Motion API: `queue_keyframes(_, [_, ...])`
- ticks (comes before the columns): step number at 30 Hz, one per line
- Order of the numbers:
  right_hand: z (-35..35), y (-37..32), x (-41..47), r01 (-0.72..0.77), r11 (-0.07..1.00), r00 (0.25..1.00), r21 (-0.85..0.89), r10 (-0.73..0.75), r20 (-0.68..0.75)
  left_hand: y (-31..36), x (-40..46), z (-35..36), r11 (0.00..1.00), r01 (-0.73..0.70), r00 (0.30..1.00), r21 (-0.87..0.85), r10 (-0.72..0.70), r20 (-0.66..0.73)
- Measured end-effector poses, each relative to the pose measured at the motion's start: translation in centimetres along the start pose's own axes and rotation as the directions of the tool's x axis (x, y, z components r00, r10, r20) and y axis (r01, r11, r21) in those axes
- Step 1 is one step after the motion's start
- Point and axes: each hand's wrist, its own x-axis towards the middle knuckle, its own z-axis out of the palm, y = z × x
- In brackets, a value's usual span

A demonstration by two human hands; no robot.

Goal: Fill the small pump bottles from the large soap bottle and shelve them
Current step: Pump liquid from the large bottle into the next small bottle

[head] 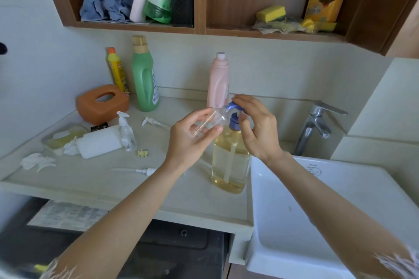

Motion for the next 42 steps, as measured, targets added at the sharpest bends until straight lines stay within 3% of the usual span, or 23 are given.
queue_keyframes(5, [2.2,-0.3,-1.4,0.031,0.996,0.996,0.083,-0.024,-0.084,-0.4,0.0,0.1,1.0,0.014,1.0,-0.011,-0.014,-0.025])
queue_keyframes(11, [3.4,0.7,-1.5,0.023,1.0,0.982,-0.01,-0.025,-0.185,-0.2,-0.1,0.3,0.997,0.056,0.998,0.049,-0.055,-0.038])
queue_keyframes(17, [3.1,0.1,-1.7,-0.003,1.0,0.993,-0.019,0.001,-0.118,0.7,-0.2,0.3,0.993,0.068,0.998,0.092,-0.067,-0.014])
queue_keyframes(25, [0.3,0.1,0.1,0.031,1.0,0.999,-0.003,-0.031,0.02,1.1,0.0,-0.2,0.999,0.037,0.999,0.012,-0.036,-0.017])
queue_keyframes(30, [1.6,0.5,-0.9,0.095,0.995,0.995,0.026,-0.094,-0.033,0.9,-0.5,-0.1,1.0,-0.026,0.999,-0.011,0.025,-0.029])
queue_keyframes(35, [3.2,1.2,-1.6,0.14,0.988,0.981,-0.069,-0.148,-0.126,0.5,-0.6,0.0,0.999,-0.026,0.999,-0.022,0.025,-0.036])
queue_keyframes(42, [3.3,1.1,-1.8,0.052,0.992,0.99,-0.112,-0.066,-0.127,-0.5,-1.0,0.1,0.999,0.041,0.999,-0.018,-0.041,-0.015])
